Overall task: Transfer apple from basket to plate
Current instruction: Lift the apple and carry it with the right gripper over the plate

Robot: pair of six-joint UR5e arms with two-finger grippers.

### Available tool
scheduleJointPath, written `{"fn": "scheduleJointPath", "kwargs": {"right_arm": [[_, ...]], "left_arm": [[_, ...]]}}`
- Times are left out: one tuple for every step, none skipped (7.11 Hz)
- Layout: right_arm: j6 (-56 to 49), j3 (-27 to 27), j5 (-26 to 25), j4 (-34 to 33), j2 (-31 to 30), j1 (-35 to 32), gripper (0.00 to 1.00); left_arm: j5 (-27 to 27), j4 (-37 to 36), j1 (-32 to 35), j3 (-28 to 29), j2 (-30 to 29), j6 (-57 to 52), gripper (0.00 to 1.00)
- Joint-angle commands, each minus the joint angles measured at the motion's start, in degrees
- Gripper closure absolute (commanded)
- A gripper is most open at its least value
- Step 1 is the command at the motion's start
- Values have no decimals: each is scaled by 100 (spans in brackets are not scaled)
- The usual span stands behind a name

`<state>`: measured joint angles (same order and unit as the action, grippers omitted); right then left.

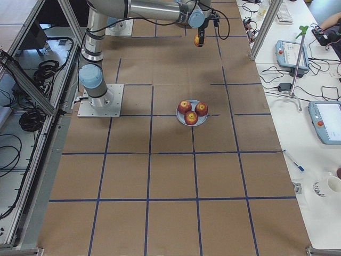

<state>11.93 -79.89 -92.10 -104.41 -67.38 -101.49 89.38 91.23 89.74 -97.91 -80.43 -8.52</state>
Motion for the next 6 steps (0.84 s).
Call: {"fn": "scheduleJointPath", "kwargs": {"right_arm": [[-1956,-235,34,386,-476,1292,45],[-2941,-490,51,386,-678,2012,45],[-3655,-684,78,386,-785,2585,45],[-4350,-894,87,351,-794,3034,45],[-4705,-1158,278,281,-786,3300,45],[-4787,-1465,324,98,-786,3424,45]], "left_arm": [[0,0,0,-9,1,-1,1],[0,0,0,-9,1,-1,1],[0,0,0,0,10,-10,1],[0,0,0,0,19,-19,1],[0,0,0,0,10,-19,1],[0,0,0,0,19,-19,1]]}}
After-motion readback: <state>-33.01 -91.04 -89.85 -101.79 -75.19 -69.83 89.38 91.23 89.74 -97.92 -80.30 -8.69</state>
